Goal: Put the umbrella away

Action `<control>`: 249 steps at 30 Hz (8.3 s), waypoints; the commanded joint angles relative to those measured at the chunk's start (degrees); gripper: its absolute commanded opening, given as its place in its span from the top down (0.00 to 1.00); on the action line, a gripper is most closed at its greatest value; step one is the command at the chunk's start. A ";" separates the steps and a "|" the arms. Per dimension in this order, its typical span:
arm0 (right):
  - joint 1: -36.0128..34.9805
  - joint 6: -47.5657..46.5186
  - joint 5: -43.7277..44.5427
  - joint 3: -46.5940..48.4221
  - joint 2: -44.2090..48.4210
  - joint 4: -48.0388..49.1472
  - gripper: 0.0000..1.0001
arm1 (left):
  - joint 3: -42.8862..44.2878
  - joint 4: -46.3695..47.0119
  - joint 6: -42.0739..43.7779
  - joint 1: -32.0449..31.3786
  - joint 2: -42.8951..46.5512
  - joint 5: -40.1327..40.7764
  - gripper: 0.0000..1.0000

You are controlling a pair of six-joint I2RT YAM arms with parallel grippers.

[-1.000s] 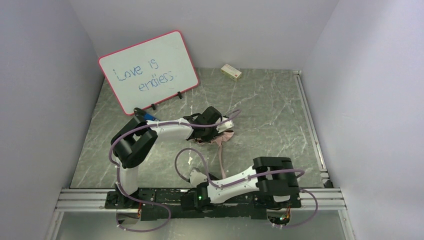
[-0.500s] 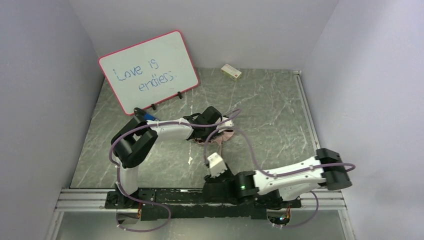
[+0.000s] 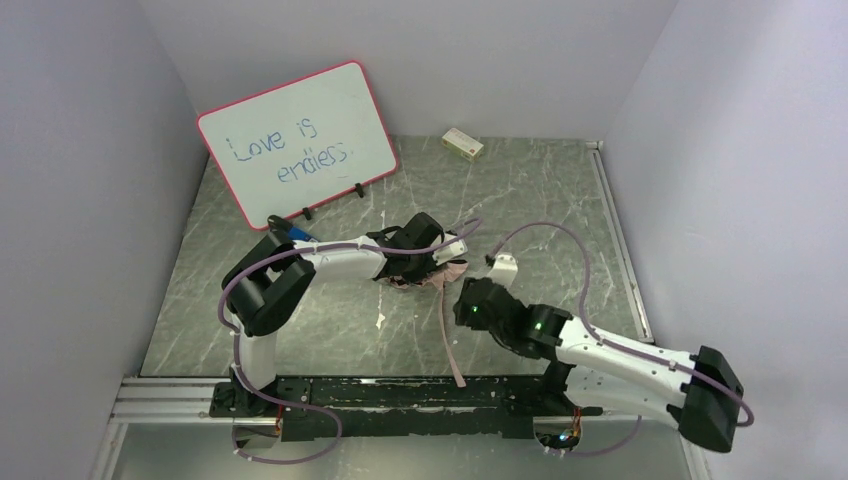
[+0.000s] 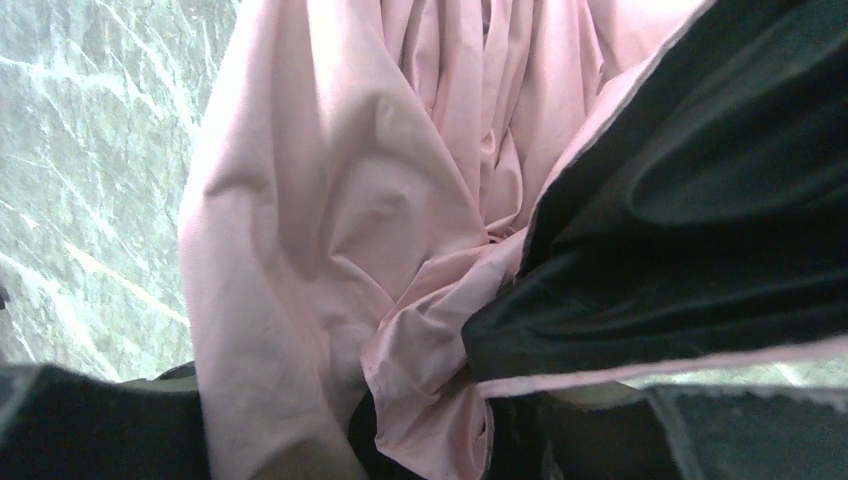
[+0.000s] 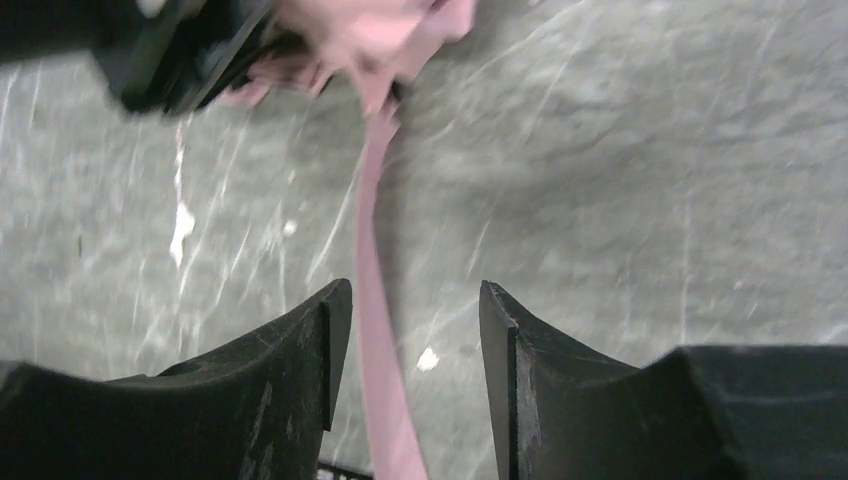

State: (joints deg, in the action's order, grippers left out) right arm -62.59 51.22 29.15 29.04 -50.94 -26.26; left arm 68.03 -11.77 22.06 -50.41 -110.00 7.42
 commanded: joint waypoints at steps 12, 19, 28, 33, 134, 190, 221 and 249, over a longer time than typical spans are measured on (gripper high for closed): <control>31.65 -16.08 -33.06 -3.65 -10.76 26.04 0.50 | -4.59 -1.89 2.28 1.69 -2.50 -2.96 0.95; 32.58 -17.31 -39.41 -6.67 -11.06 32.41 0.51 | -4.45 0.79 5.02 1.71 0.93 -6.89 0.95; 32.57 -18.43 -47.32 -10.81 -8.51 35.73 0.57 | -7.22 4.45 7.98 1.77 6.60 -10.26 0.95; 32.61 -16.74 -47.93 -12.49 -8.92 37.67 0.73 | -7.31 5.31 7.72 1.77 7.87 -10.70 0.95; 11.97 -10.31 -42.36 -18.05 -15.31 35.59 0.69 | -8.08 9.48 -7.09 3.93 6.81 2.61 0.95; 12.10 1.88 -29.27 -13.13 -2.24 -2.82 0.89 | -7.39 7.96 -5.28 1.68 6.93 4.22 0.95; 8.55 6.05 -40.60 -16.58 3.91 14.42 1.00 | -7.34 9.44 -3.13 0.32 6.08 5.23 0.95; 8.27 8.39 -18.02 -10.83 20.63 4.86 0.88 | -13.32 17.18 -0.09 -7.25 4.46 10.58 0.95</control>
State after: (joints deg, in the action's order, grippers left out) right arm -54.08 56.23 6.92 20.82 -34.24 -28.53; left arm 55.99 3.40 22.13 -56.18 -104.12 18.79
